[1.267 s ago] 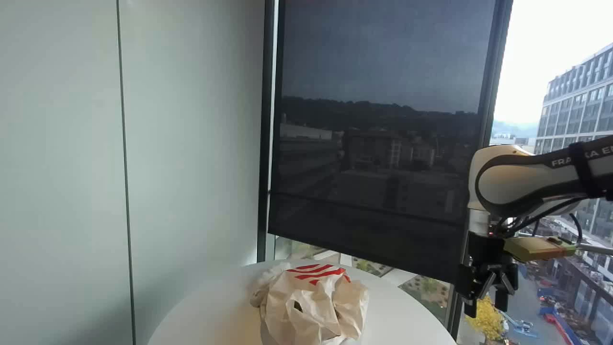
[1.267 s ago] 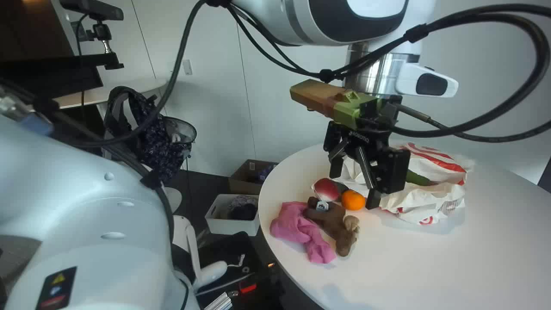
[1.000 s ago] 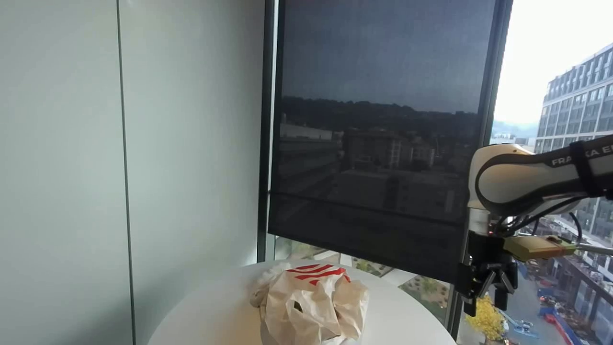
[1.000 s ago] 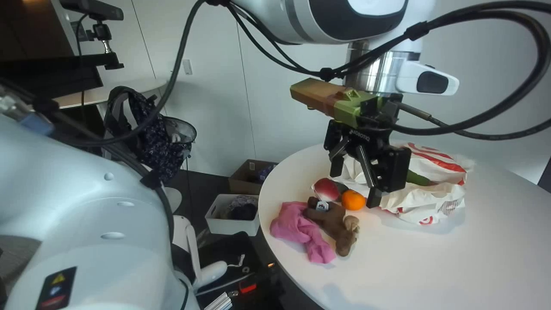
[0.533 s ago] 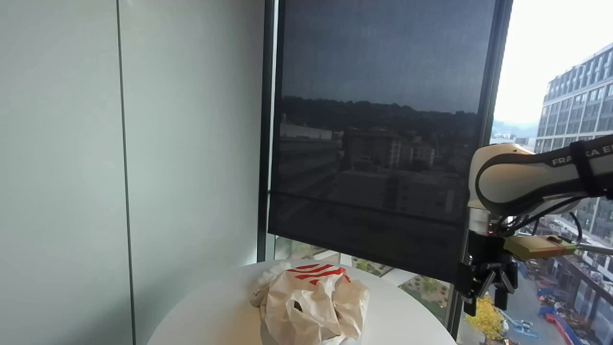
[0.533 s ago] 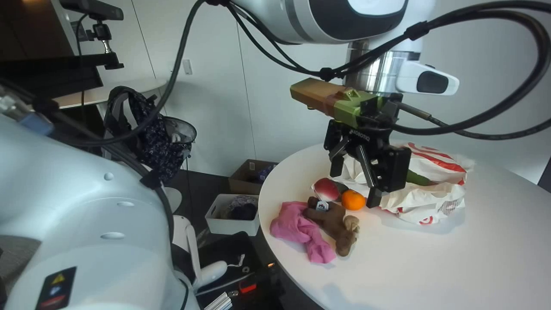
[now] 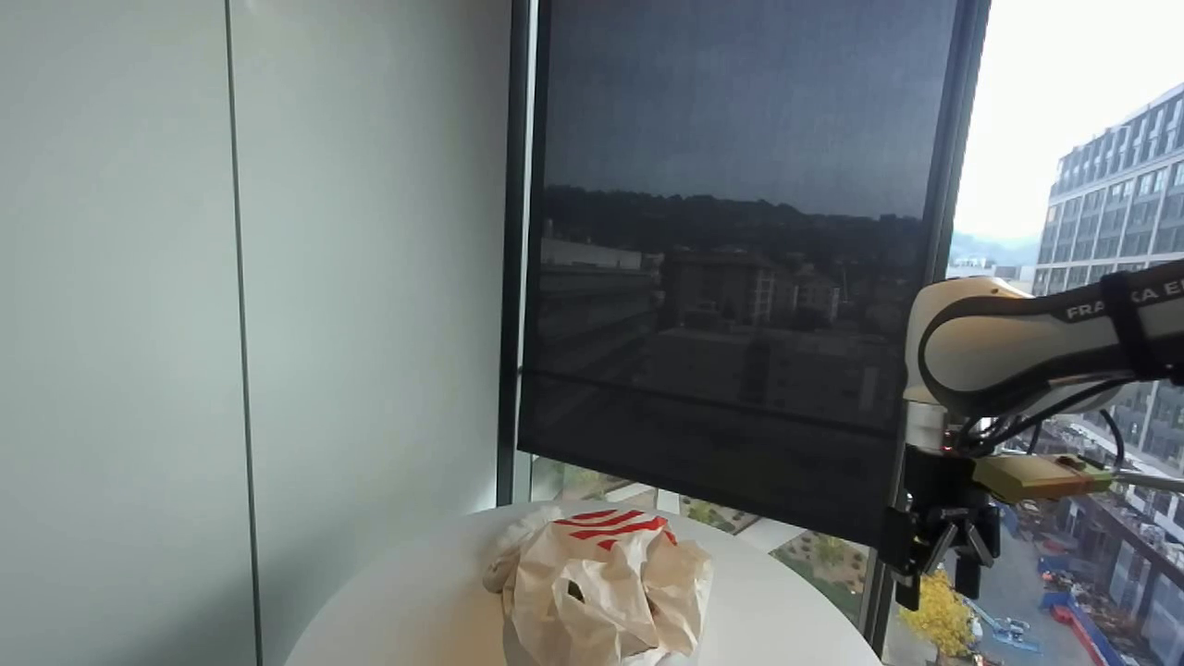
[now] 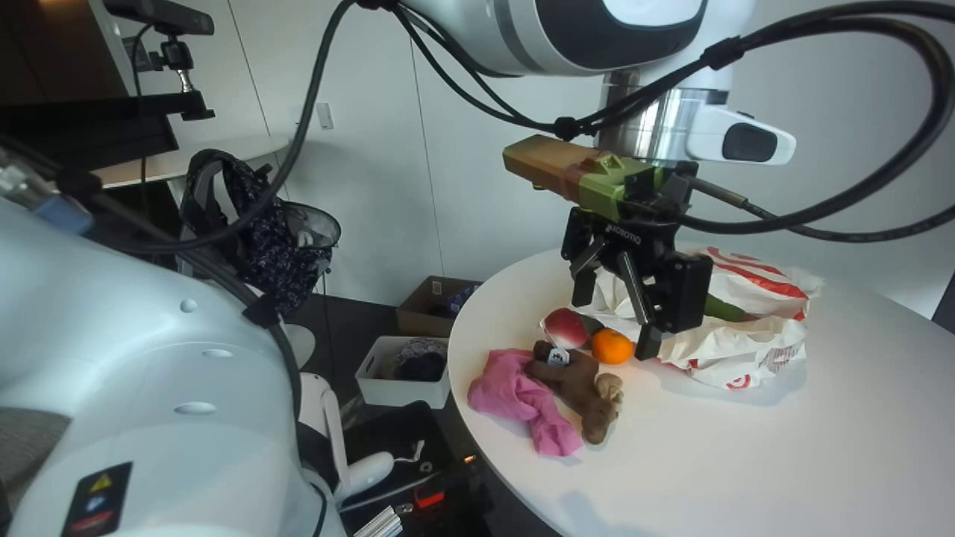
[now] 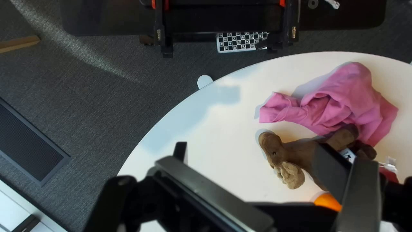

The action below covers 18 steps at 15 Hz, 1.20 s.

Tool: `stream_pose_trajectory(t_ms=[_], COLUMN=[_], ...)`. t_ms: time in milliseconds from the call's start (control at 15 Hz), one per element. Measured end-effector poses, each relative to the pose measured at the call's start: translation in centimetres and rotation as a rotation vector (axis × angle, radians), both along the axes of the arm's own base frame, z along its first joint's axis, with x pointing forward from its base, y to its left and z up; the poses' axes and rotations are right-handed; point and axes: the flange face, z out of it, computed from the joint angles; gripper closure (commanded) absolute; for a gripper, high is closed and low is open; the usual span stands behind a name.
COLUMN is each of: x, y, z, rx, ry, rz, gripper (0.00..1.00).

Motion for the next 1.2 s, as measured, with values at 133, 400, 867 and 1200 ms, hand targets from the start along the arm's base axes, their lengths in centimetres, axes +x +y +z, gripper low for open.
stream_pose_trajectory(t_ms=[133, 400, 867, 1200], x=[0.0, -0.1, 0.8, 3.2], y=[0.0, 0.1, 9.4, 16.9], z=[0.0, -0.4, -8.1, -9.9], rx=[0.000, -0.002, -0.042, -0.036], ry=[0.000, 0.010, 0.023, -0.064], rz=[0.000, 0.003, 0.208, 0.308], gripper=[0.00, 0.00, 0.00, 0.00])
